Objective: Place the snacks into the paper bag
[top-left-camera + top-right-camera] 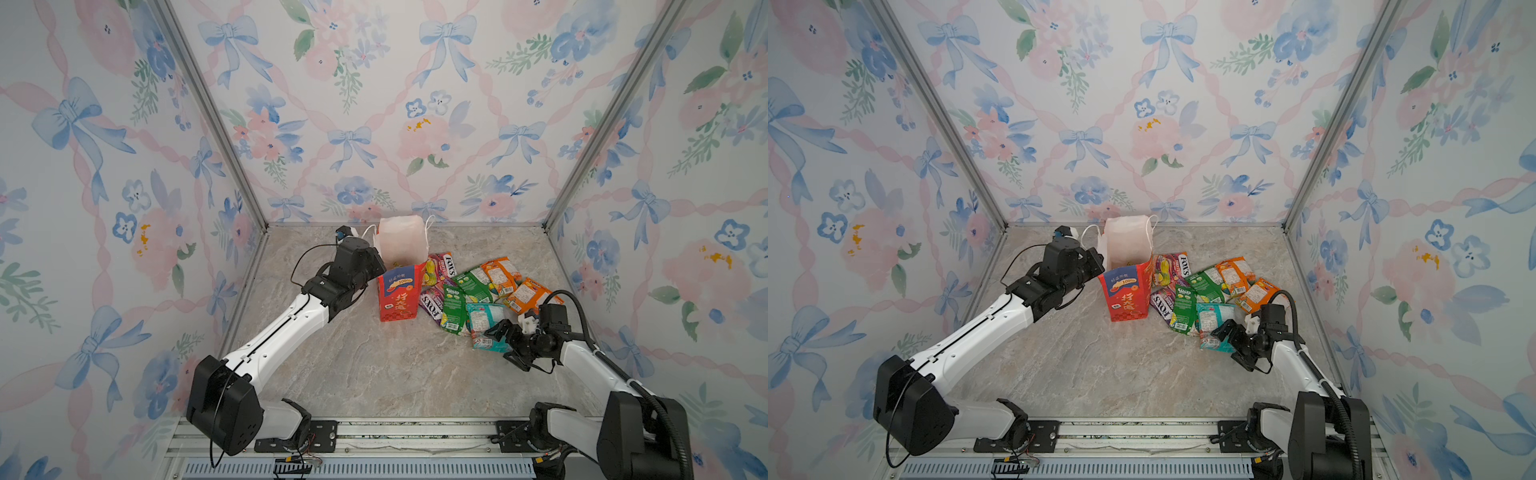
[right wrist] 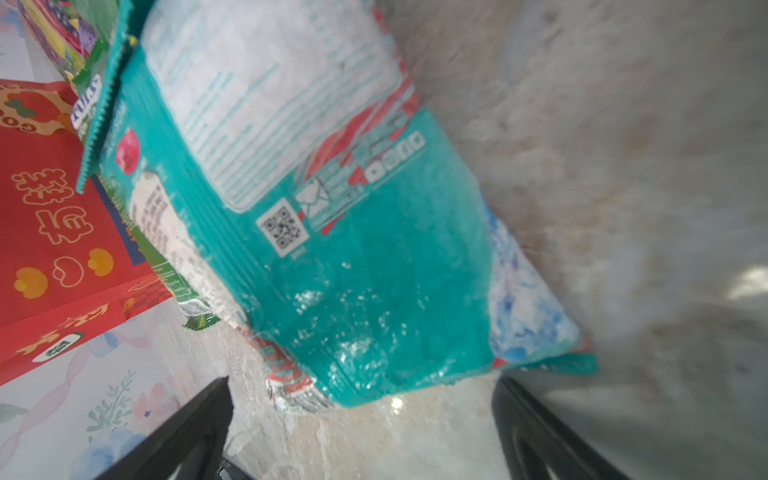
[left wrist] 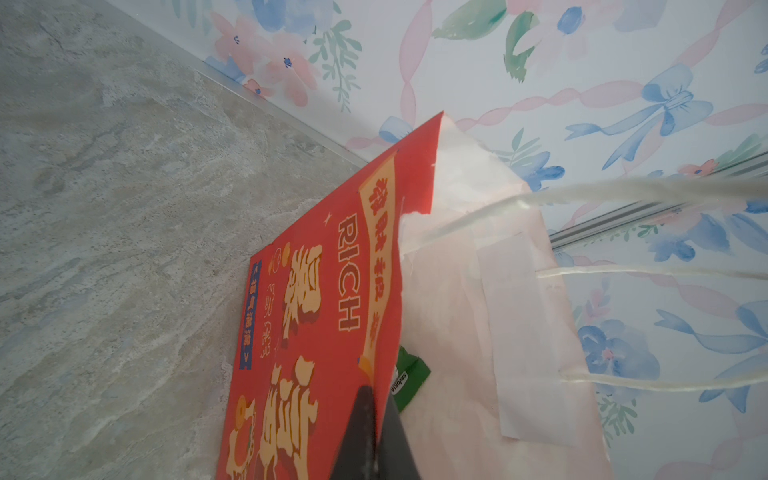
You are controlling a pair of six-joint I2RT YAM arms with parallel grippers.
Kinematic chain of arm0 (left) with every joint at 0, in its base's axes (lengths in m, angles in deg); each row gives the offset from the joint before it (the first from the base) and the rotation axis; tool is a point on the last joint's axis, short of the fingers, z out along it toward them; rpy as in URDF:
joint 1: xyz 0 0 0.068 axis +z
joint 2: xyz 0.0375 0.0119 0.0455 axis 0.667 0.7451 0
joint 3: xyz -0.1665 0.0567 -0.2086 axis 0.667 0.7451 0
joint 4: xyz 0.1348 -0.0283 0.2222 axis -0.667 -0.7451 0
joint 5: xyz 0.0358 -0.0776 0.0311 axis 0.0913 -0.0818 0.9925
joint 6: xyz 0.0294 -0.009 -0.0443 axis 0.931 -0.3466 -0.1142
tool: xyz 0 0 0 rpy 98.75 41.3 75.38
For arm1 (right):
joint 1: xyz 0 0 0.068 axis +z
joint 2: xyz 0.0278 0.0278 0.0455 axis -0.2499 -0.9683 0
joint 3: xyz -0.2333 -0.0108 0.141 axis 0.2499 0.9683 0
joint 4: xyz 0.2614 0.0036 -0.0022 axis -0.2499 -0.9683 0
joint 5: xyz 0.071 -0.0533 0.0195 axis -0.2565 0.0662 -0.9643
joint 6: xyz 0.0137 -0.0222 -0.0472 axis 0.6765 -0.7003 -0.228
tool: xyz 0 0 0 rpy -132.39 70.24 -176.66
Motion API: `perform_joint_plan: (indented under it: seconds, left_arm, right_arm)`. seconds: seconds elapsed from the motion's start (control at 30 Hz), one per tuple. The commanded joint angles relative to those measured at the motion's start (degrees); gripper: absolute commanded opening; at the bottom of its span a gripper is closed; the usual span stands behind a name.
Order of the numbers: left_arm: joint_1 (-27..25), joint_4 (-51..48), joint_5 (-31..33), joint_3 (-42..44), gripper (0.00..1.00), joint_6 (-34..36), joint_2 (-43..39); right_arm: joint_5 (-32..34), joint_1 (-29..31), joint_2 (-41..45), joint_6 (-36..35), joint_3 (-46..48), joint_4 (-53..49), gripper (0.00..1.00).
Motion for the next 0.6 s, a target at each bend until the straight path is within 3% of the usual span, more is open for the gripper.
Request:
perform_joint_plan:
  seconds: [0.0,0.27,0.57]
  left_arm:
    - [0.3,-0.2,-0.7,-0.3,0.00,0.1,1.3]
    - [0.5,-0.2,-0.8,-0.2,0.00,0.1,1.3]
    - [0.6,-0.2,-0.9,0.2,0.00,0.0,1.2]
  right_arm:
    - [0.1,3.2,-0.4,5.7,1.6,2.8,1.00]
    - [0.1,5.7,-0.9,13.5,6.1,12.4,1.00]
    - [1.0,4.9,-2.3,15.2,8.0,15.5,1.00]
